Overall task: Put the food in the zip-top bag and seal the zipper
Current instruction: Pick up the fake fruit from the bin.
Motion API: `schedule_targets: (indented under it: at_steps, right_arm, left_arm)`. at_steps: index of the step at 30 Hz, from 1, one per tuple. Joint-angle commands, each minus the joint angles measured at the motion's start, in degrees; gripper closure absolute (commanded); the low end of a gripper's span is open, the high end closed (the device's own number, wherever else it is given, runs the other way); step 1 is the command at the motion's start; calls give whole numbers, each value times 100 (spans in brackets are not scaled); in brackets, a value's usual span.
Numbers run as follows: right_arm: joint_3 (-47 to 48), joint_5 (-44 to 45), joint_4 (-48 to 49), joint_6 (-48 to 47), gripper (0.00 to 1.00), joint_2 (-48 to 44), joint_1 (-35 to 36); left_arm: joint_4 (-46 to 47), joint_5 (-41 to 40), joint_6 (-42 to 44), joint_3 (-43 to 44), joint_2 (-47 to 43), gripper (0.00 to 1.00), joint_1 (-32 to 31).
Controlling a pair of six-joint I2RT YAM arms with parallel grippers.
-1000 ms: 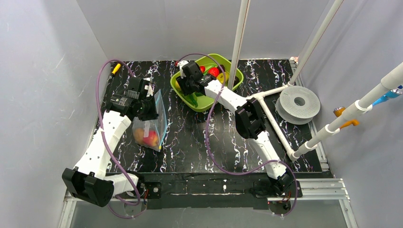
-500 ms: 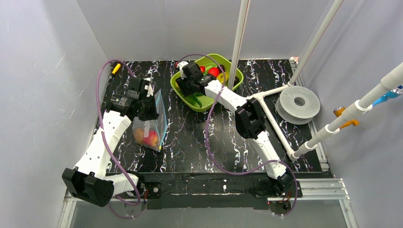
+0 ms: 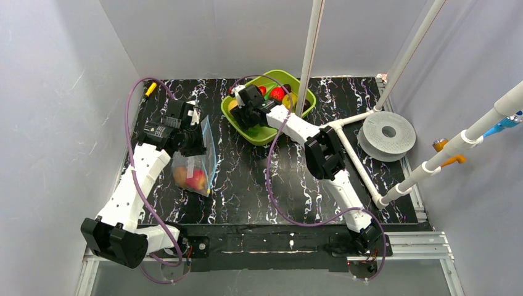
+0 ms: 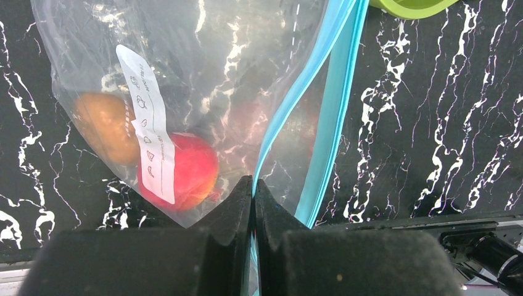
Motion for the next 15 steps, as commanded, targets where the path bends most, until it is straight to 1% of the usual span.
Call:
schedule_targets:
  at_steps: [1, 4, 7, 9, 12, 13, 14, 15]
  right_arm:
    - [183, -76, -297, -199, 27, 228, -27]
    - [173, 27, -380, -178, 28, 218, -28]
    - [-69, 24, -486, -133, 30, 122, -18]
    - [-270, -11, -368, -91, 30, 24, -18]
    - [-200, -29, -318, -84, 32, 27, -18]
    - [-101, -28, -323, -84, 34, 42, -16]
    - [10, -24, -351, -88, 39, 61, -18]
    - [122, -23, -374, -84, 42, 69, -18]
  left_arm:
    - [-63, 71, -33, -8, 17, 100, -15]
    - [-82, 62, -42, 8, 7, 100, -9]
    - [-105, 22, -42, 1, -32, 100, -7]
    - [-78, 10, -57, -35, -74, 100, -14]
    - [-56, 62, -88, -72, -50, 100, -13]
    - [-54, 91, -98, -71, -39, 100, -15]
    - [-44, 96, -117, -78, -36, 100, -10]
    - [-32, 97, -139, -92, -29, 100, -13]
